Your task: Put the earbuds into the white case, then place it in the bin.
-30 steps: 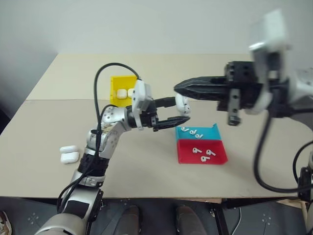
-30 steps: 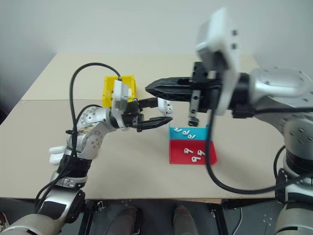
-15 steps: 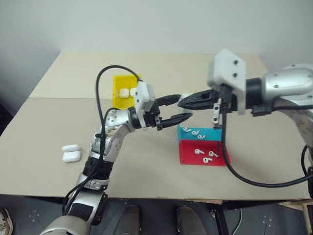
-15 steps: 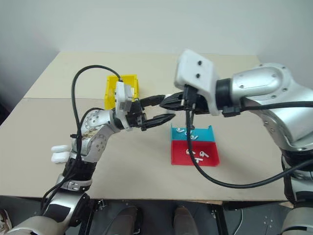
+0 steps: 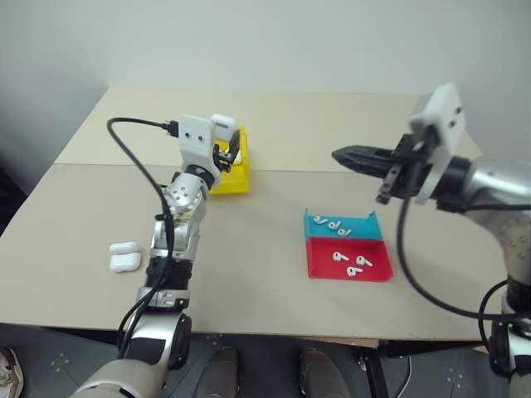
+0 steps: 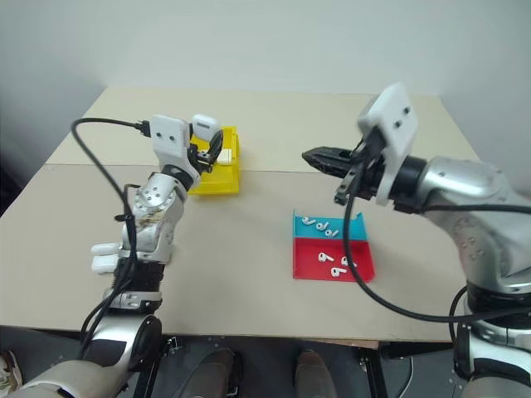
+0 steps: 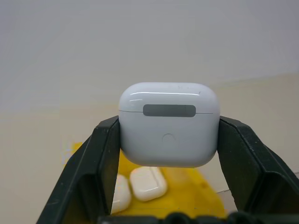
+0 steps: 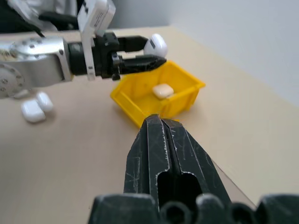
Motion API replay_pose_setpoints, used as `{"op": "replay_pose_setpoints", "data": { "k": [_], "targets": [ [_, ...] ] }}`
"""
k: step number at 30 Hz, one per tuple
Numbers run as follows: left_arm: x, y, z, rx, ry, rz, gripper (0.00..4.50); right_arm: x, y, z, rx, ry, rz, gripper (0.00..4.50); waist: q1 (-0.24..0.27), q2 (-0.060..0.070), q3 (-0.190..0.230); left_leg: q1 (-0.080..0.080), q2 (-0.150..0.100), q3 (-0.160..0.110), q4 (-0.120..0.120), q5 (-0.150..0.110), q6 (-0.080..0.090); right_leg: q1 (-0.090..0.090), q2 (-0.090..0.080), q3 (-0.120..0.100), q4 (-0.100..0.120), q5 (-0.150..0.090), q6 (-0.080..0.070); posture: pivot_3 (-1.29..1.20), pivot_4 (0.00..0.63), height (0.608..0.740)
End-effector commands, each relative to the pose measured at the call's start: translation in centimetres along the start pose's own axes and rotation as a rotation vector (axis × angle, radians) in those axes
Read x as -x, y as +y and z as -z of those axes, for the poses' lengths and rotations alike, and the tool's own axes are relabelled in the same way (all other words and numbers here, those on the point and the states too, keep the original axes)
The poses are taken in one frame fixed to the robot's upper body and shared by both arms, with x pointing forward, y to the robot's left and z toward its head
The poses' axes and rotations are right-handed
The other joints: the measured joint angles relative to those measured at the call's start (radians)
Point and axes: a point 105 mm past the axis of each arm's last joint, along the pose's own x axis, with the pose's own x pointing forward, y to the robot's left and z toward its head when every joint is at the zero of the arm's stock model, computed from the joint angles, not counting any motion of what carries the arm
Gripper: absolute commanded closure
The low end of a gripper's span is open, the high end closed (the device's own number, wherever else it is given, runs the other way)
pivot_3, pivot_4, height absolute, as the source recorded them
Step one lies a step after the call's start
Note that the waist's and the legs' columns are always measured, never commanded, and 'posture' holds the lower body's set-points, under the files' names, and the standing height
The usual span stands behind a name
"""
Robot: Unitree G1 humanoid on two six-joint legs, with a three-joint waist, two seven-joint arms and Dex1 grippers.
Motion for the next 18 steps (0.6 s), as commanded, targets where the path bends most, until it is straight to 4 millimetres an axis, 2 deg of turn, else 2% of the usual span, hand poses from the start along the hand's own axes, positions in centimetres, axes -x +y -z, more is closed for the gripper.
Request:
{"op": "replay_pose_setpoints", "data": {
  "k": [1,3,5,7,9,14,18],
  "targets": [
    [-2.0,0.0,-0.9,0.005,-0.043,-0.048,1.72,-0.3,0.4,-0.8,0.076,-0.041,0.045,4.45,0.001,0.0,0.0,0.0,0.0,0.001,0.0,0.0,0.0,0.0,0.0,0.0,-0.001,0.0,0.0,0.0,0.15,0.74],
    [-2.7,-0.6,0.4,-0.012,0.002,-0.029,1.72,-0.3,0.8,-0.9,0.078,-0.051,0.039,4.45,0.002,0.0,0.0,-0.001,-0.001,0.004,0.0,0.0,0.0,0.0,-0.001,0.0,-0.002,0.0,0.0,0.0,0.15,0.74],
    [-3.0,-1.0,1.5,-0.045,0.039,-0.015,1.0,-0.2,1.3,-1.2,0.073,-0.067,0.018,4.5,0.002,0.0,0.0,-0.001,-0.001,0.006,0.0,0.0,0.0,0.001,-0.001,-0.001,-0.002,0.0,0.0,0.0,0.15,0.74],
    [-3.2,-0.9,1.7,-0.044,0.044,-0.019,0.43,0.0,1.5,-1.2,0.078,-0.071,0.017,4.5,0.001,0.0,0.0,-0.001,-0.001,0.006,-0.001,0.0,0.0,0.001,0.0,-0.001,-0.002,0.0,0.0,0.0,0.15,0.74],
    [-3.3,-0.5,1.5,-0.058,0.029,-0.031,0.06,0.3,1.4,-1.2,0.066,-0.071,0.024,4.5,0.0,0.0,0.0,-0.001,-0.001,0.006,-0.001,0.0,0.0,0.001,0.0,-0.001,-0.002,0.0,0.0,0.0,0.15,0.74],
    [-2.9,1.1,0.3,-0.105,-0.042,-0.079,0.06,0.7,1.6,-1.5,0.05,-0.092,0.032,4.5,-0.002,0.0,0.0,0.0,-0.001,0.006,-0.001,0.0,0.0,0.001,0.0,-0.001,-0.001,0.0,0.0,0.0,0.15,0.74],
    [-1.9,1.6,-1.3,-0.046,-0.11,0.031,0.06,0.8,2.1,-2.1,0.037,-0.134,0.011,4.5,-0.004,0.0,0.0,0.0,0.0,0.006,-0.001,0.0,0.0,0.001,0.0,-0.001,-0.001,0.0,0.0,0.0,0.15,0.74]
  ]
}}
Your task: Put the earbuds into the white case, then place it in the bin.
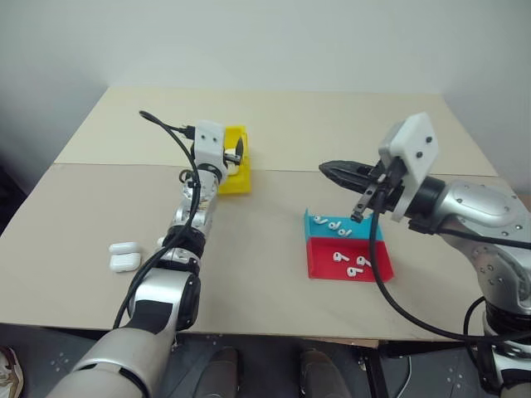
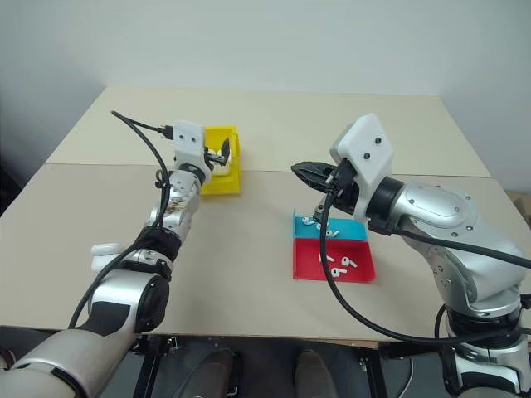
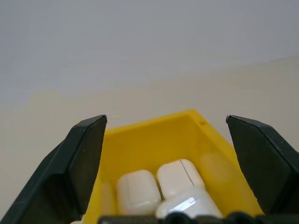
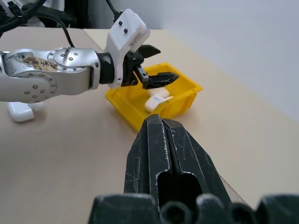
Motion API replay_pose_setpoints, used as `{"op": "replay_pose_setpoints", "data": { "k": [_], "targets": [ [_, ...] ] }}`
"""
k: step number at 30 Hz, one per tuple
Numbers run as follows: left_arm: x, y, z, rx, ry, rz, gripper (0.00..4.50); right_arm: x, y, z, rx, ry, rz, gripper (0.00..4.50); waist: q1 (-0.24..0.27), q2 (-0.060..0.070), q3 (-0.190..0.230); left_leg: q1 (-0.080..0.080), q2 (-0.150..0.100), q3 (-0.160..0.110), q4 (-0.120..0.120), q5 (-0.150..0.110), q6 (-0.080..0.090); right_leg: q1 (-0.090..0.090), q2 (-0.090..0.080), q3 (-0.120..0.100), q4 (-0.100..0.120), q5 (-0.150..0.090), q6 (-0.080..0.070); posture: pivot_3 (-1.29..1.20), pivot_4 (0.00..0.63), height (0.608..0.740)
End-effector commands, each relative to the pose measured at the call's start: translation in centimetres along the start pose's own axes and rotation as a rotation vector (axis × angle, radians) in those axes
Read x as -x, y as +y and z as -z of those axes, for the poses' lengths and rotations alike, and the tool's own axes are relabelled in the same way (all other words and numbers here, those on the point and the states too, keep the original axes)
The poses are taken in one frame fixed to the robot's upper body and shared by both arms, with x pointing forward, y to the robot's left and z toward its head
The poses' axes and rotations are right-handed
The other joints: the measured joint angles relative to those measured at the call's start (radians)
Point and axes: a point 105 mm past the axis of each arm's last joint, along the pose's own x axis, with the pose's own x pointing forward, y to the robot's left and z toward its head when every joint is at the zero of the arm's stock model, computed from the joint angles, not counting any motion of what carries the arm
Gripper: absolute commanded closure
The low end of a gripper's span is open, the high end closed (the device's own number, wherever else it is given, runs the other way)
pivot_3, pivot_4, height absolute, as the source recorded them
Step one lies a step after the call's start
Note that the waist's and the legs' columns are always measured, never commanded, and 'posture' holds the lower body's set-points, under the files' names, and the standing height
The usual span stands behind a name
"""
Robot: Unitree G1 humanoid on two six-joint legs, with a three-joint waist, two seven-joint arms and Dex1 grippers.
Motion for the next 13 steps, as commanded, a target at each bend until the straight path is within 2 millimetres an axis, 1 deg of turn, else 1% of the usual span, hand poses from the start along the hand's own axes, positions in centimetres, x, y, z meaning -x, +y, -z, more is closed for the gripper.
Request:
{"op": "replay_pose_setpoints", "data": {
  "k": [1,2,4,5,6,8,9,11,13],
  "targets": [
    [0.9,0.6,-3.5,0.05,-0.14,0.118,0.06,0.5,0.3,-1.5,0.023,-0.07,-0.002,4.5,-0.003,0.0,0.0,0.0,0.0,0.0,0.0,0.0,0.0,0.0,0.0,0.0,0.0,0.0,0.0,0.0,0.15,0.74],
    [1.4,0.6,-3.8,0.038,-0.145,0.166,0.06,0.4,0.4,-1.5,0.021,-0.073,-0.005,4.5,-0.004,0.0,0.0,0.0,0.0,0.0,0.0,0.0,0.0,0.0,0.0,0.0,0.0,0.0,0.0,0.0,0.15,0.74],
    [4.5,0.5,-4.6,0.027,-0.127,0.402,0.06,0.4,0.2,-0.3,0.021,-0.054,0.001,4.5,-0.014,0.0,0.0,0.0,0.001,-0.001,0.0,0.0,0.0,0.0,0.0,0.0,0.0,0.0,0.0,0.0,0.15,0.74],
    [5.9,0.2,-4.8,0.024,-0.111,0.492,0.06,0.4,0.2,0.2,0.021,-0.046,0.003,4.5,-0.025,0.0,0.0,0.0,0.001,-0.001,-0.001,0.0,0.0,0.0,0.0,0.0,0.001,0.0,0.0,0.0,0.15,0.74],
    [7.7,0.1,-5.0,0.004,-0.094,0.586,0.06,0.5,0.1,1.0,0.033,-0.035,0.02,4.5,-0.028,0.0,0.0,0.001,0.002,-0.002,-0.002,0.0,0.0,0.0,0.001,0.001,0.005,0.0,-0.001,0.0,0.15,0.74],
    [10.7,0.2,-5.0,-0.025,-0.037,0.709,0.06,0.9,0.1,2.6,0.042,-0.007,0.033,4.5,-0.03,0.0,0.0,0.001,0.002,-0.004,-0.003,0.0,0.0,-0.001,0.001,0.001,0.005,0.0,-0.001,0.0,0.15,0.74],
    [11.9,0.1,-5.0,-0.033,-0.009,0.754,0.06,1.1,0.2,3.2,0.041,0.006,0.033,4.5,-0.029,0.0,0.0,0.001,0.002,-0.005,-0.003,0.0,0.0,0.0,0.001,0.001,0.005,0.0,-0.001,0.0,0.15,0.74],
    [15.2,0.7,-5.0,-0.05,0.056,0.849,0.06,1.9,0.6,5.1,0.017,0.046,0.02,4.5,-0.025,0.0,0.0,0.002,0.002,-0.004,-0.001,0.0,0.0,0.0,0.0,0.001,0.001,-0.001,-0.001,0.0,0.15,0.74],
    [17.4,0.9,-5.3,-0.062,0.1,0.891,0.06,2.6,1.2,5.9,0.013,0.065,-0.011,4.5,-0.025,0.0,0.0,0.004,0.003,-0.004,-0.001,0.0,0.0,0.002,0.0,0.001,0.001,-0.001,-0.001,0.0,0.15,0.74]
  ]
}}
